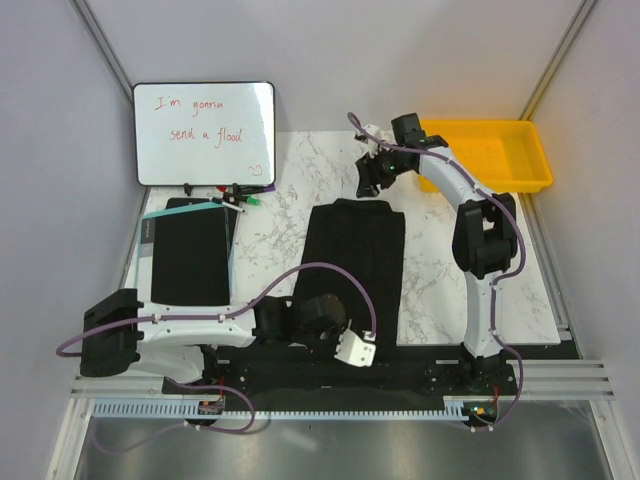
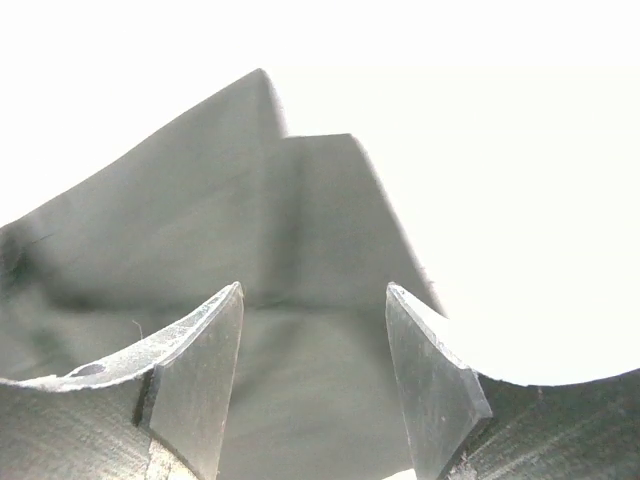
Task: Fold and stack the long sleeve shirts
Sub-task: Fold the shirt
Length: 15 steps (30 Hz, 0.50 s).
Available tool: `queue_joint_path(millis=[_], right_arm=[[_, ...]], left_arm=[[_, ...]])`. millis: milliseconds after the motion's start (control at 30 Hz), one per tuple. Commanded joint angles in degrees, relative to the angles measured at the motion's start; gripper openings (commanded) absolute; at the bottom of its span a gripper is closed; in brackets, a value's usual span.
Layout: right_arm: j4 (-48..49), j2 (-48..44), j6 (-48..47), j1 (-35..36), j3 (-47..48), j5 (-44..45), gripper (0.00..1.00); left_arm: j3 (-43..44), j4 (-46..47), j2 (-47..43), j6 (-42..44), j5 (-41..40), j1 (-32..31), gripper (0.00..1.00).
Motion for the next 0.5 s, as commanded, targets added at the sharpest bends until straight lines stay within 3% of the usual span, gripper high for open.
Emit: queue_joint_path(millis=[0, 100, 267, 467], right_arm=[[-3.28, 7.09, -3.49, -2.47, 7.74, 2.94, 0.67], [-3.63, 10.17, -3.23, -2.47, 9.51, 1.90, 0.64], [-3.81, 10.44, -5.24, -1.50, 4.68, 0.48, 0.58], [-5.21, 10.79, -8.23, -0.36, 0.72, -3.63, 0.42]], left_arm=[[9.46, -16.23, -1.99, -12.57, 9.20, -0.72, 0.02], [14.39, -19.50, -0.16, -12.67, 10.09, -0.90, 0.02], [18.53, -20.92, 0.47, -10.57, 10.79, 0.15, 0.02], [26.69, -21.62, 5.91, -2.85, 14.47, 10.25, 0.02]])
